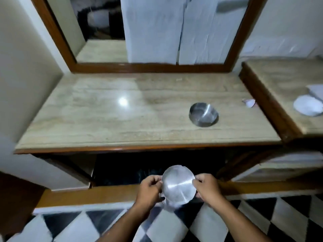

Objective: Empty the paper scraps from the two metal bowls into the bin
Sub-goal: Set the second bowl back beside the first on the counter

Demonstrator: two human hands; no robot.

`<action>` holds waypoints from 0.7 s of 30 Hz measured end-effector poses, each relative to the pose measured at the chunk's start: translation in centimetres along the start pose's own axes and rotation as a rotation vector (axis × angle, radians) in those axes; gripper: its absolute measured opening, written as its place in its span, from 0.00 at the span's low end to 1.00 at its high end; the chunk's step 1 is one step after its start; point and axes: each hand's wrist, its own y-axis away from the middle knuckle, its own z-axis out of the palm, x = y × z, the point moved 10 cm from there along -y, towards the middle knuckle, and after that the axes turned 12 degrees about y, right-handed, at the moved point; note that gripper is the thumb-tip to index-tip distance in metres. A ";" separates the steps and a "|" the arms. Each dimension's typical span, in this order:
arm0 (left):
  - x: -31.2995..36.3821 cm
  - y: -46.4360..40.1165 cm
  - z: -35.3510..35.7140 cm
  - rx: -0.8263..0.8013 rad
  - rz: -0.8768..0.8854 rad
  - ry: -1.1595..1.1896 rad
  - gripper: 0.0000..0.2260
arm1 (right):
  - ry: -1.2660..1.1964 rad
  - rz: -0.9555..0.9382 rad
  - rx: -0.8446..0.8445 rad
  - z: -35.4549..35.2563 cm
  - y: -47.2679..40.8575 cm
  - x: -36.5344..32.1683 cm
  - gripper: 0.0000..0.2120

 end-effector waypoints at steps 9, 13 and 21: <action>17.8 2.8 1.7 0.018 0.340 -0.088 0.06 | -0.113 -0.071 0.256 -11.3 1.7 -13.2 0.20; 21.7 0.7 2.6 0.060 0.349 -0.079 0.07 | -0.167 -0.071 0.246 -13.2 -1.0 -16.5 0.17; 23.8 -7.7 4.8 0.126 0.313 -0.191 0.12 | -0.271 0.044 0.050 -10.0 -10.4 -16.7 0.09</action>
